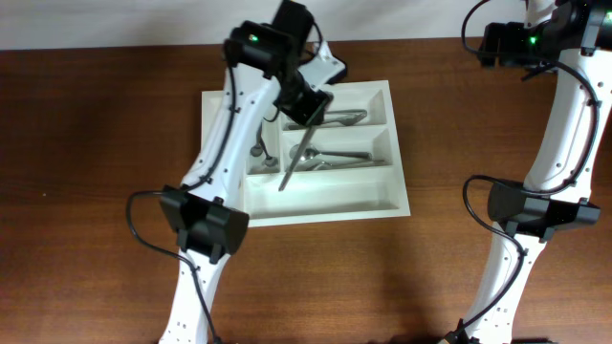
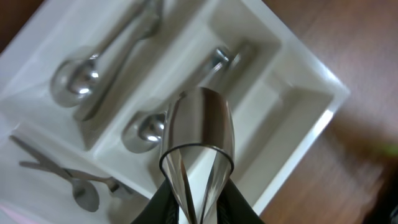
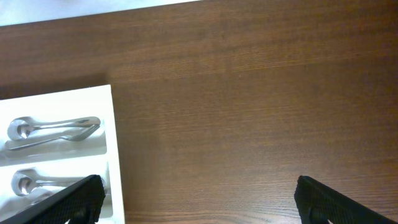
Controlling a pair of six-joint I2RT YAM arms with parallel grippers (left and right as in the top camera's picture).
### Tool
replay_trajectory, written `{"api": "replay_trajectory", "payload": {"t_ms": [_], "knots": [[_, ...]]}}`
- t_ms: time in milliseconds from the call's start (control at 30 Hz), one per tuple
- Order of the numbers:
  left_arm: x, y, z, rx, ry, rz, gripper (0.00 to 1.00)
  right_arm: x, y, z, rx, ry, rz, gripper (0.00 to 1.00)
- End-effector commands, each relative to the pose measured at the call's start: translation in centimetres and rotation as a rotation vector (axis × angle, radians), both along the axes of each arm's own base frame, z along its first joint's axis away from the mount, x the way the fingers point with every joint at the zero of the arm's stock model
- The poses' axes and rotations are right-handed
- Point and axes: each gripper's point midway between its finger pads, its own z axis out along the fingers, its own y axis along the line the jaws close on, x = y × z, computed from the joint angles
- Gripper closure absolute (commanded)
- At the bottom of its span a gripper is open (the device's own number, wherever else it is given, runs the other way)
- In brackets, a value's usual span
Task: Pack container
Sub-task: 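Lift the tongs over the tray toward the bottom compartment, then lay the tongs in the bottom long compartment and release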
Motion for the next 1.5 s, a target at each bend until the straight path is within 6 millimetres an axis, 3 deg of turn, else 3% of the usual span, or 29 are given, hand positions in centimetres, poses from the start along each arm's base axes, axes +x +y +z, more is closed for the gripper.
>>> {"api": "replay_trajectory", "payload": {"t_ms": [0,333,500,667,867,933,1000,1300,1467], "knots": [[-1.1,-0.9,0.7,0.037,-0.074,-0.169,0.89,-0.3,-0.3,0.5,0.002,-0.007,-0.014,0.02],[-2.1,-0.1,-0.3,0.076,-0.094,-0.39,0.91,-0.3,-0.3,0.5,0.002,-0.007,-0.014,0.01],[-3.1,0.4,-2.5,0.08,-0.039,-0.498,0.97,-0.3,-0.3,0.5,0.002,-0.007,-0.014,0.01],[-4.7,0.6,-5.3,0.094,0.068,-0.519,0.97,-0.3,-0.3,0.5,0.002,-0.007,-0.014,0.01],[-5.8,0.3,-7.2,0.11,0.123,-0.54,0.97,-0.3,-0.3,0.5,0.002,-0.007,-0.014,0.01],[-5.8,0.4,-7.5,0.115,0.125,-0.54,0.94,-0.3,-0.3,0.5,0.002,-0.007,-0.014,0.01],[-5.9,0.4,-7.7,0.116,0.129,-0.54,0.79,-0.3,-0.3,0.5,0.002,-0.007,-0.014,0.01],[-6.0,-0.1,-9.1,0.118,0.142,-0.551,0.71,-0.3,-0.3,0.5,0.002,-0.007,-0.014,0.01],[-6.6,-1.0,-9.0,0.09,0.152,-0.564,0.58,-0.3,-0.3,0.5,0.002,-0.007,-0.014,0.01]]}}
